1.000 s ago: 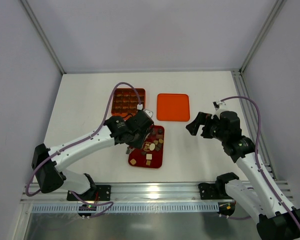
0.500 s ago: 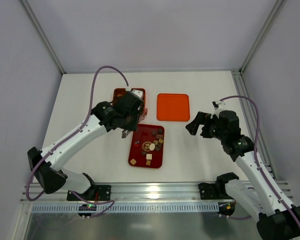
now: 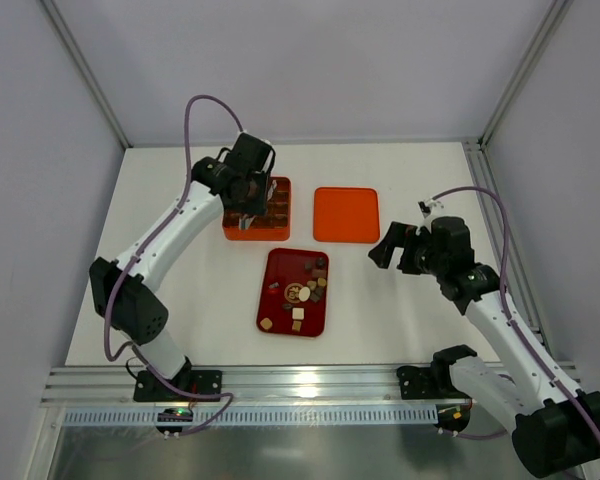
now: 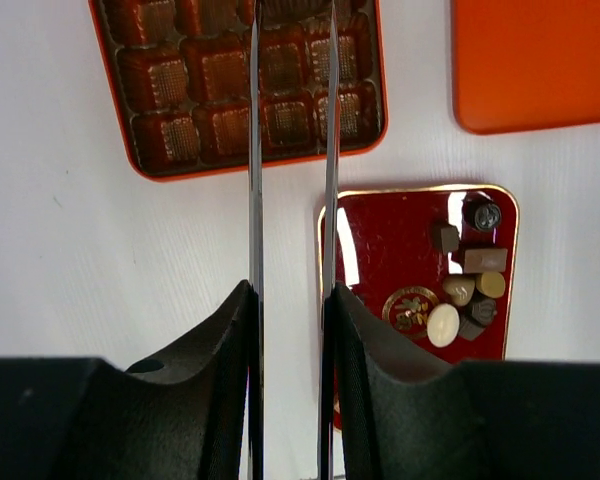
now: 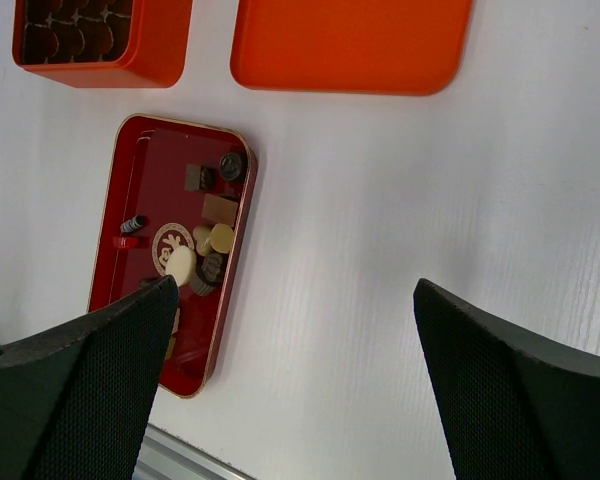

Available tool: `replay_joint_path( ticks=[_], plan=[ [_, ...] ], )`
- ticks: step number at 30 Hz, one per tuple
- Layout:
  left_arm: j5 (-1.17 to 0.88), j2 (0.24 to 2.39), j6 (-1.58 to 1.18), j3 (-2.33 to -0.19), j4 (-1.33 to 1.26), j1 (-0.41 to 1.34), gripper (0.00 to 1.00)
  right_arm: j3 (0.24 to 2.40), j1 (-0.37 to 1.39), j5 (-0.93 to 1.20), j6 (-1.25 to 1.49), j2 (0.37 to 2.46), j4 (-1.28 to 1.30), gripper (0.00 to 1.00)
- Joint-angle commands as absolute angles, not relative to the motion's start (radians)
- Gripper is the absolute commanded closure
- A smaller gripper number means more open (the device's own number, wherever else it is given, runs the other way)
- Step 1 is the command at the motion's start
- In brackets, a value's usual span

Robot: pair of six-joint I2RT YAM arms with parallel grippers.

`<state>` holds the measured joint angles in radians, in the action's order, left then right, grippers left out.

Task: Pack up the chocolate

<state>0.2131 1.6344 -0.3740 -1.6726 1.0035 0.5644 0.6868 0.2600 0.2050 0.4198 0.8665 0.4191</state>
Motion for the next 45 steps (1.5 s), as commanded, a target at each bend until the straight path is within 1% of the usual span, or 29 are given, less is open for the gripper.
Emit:
replay_joint_path(
  ticks=[1, 8, 13, 23, 30, 45],
  plan=[
    [0.202, 1.698, -0.328, -1.764, 0.957, 0.529, 0.69, 0.732, 0.264, 0.215, 0.403, 0.882, 0.373, 0.00],
    [0.196, 1.822, -0.301, -1.908, 0.972, 0.483, 0.70, 0.730, 0.264, 0.222, 0.399, 0.914, 0.350, 0.00],
    [0.198, 1.904, -0.284, -1.973, 0.986, 0.465, 0.70, 0.738, 0.264, 0.229, 0.397, 0.931, 0.341, 0.00],
    [0.189, 1.910, -0.287, -1.919, 0.971, 0.462, 0.70, 0.727, 0.264, 0.229, 0.400, 0.943, 0.330, 0.00],
    [0.199, 1.936, -0.285, -1.927, 0.982, 0.462, 0.70, 0.716, 0.264, 0.230, 0.399, 0.943, 0.328, 0.00],
    [0.215, 1.962, -0.276, -1.925, 0.982, 0.457, 0.66, 0.718, 0.262, 0.230, 0.399, 0.922, 0.341, 0.00]
  ],
)
